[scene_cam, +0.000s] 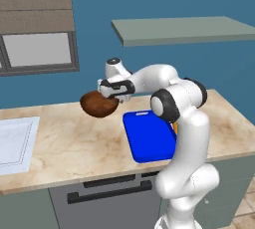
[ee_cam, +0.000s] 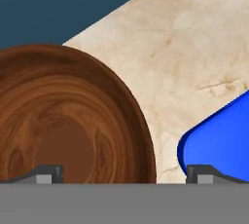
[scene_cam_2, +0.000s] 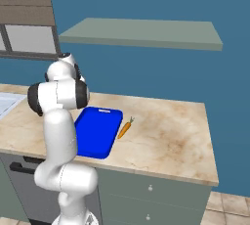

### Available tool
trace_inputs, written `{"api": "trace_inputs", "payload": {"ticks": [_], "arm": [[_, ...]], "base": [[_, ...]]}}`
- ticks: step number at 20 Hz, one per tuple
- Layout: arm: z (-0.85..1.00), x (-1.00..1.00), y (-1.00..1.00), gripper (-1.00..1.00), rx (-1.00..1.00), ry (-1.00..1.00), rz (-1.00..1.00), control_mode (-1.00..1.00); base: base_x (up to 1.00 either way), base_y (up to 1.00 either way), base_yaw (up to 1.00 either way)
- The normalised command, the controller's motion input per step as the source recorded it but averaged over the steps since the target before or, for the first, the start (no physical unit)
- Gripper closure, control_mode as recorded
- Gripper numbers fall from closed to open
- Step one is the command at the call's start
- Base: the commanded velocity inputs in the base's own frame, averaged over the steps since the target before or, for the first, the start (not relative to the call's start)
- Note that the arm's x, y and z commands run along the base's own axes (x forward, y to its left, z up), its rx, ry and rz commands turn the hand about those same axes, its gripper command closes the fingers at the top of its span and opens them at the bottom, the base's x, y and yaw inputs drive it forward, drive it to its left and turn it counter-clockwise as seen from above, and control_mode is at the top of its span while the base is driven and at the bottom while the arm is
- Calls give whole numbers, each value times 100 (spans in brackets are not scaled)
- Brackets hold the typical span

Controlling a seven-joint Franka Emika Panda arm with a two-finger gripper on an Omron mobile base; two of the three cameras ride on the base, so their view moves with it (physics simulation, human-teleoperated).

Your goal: Place the two vegetables and bowl onto the tray for setting up a vegetable dip station.

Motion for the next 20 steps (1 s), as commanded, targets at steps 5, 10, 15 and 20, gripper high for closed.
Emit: {"api": "trace_inputs", "payload": {"ticks": [5,10,15,20], "arm": [[-11,0,-2,-100,4,0,0,-100],[-1,0,0,-100,1,1,0,-100],[-22,0,0,-100,0,1,0,-100],[-35,0,0,-100,0,0,0,-100]], "base": [[0,0,0],[0,0,0],[0,0,0],[0,0,0]]}}
